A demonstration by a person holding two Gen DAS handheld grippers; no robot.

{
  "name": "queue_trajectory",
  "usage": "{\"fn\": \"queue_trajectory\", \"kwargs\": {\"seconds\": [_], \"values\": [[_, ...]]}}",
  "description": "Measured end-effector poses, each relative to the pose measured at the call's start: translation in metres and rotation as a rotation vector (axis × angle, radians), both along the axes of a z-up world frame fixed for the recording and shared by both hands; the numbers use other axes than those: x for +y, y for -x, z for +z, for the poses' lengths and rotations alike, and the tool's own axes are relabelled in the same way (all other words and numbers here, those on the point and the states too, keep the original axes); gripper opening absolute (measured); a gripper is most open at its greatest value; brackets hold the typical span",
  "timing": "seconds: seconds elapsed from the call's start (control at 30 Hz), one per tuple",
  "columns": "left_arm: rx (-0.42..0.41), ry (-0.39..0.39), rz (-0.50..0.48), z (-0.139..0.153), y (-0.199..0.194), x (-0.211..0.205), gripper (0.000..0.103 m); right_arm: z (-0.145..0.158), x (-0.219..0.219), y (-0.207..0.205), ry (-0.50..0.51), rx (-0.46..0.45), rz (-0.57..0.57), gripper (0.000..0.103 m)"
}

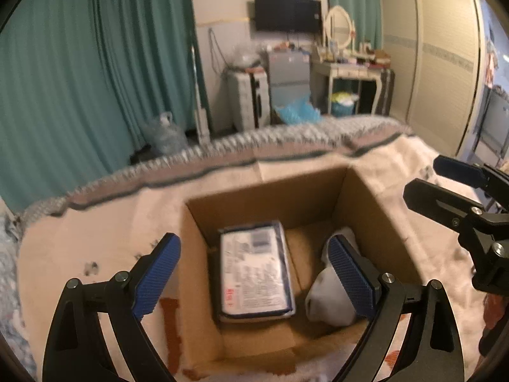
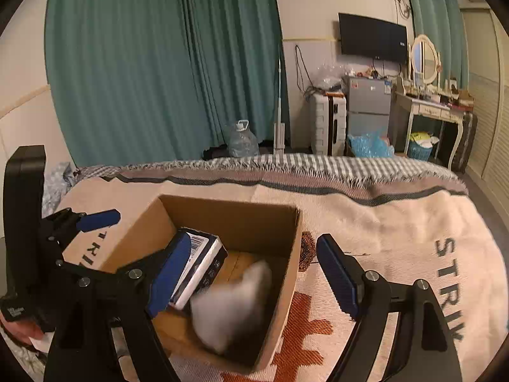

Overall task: Organize soft objects
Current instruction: 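Carry both items over the box and open both tools to drop them, then lift both tools back from the box toward the remaining items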

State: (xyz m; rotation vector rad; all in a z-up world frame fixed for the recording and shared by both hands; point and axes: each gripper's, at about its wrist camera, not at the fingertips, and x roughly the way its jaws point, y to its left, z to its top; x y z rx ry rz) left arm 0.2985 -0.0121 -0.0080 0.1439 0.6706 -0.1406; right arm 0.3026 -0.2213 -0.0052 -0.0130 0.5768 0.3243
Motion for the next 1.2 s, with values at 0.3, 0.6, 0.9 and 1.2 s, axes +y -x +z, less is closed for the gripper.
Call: {"fn": "queue_trajectory", "kwargs": {"seconds": [0.3,0.6,0.9,1.2], "values": [[-0.266,0.004,0.033,0.122,0.12,0.009,0.095,0.114,-0.007,0.109,0.033,-0.161,-0.028,0.081],[-0.439,0.064,0.069,0.174,0.252,0.029,0.101,0.171,-0.011,0.246,0.076,-0.248,-0.048,0.099],[-0.367,0.071,0.079,0.138,0.287,0.036,0.101,0.164,-0.002,0.313,0.113,-0.251,-0.055,0.102],[-0.178,0.081,0.095,0.045,0.272,0.041,0.101,0.07,0.01,0.299,0.114,-0.11,-0.073,0.102]]}}
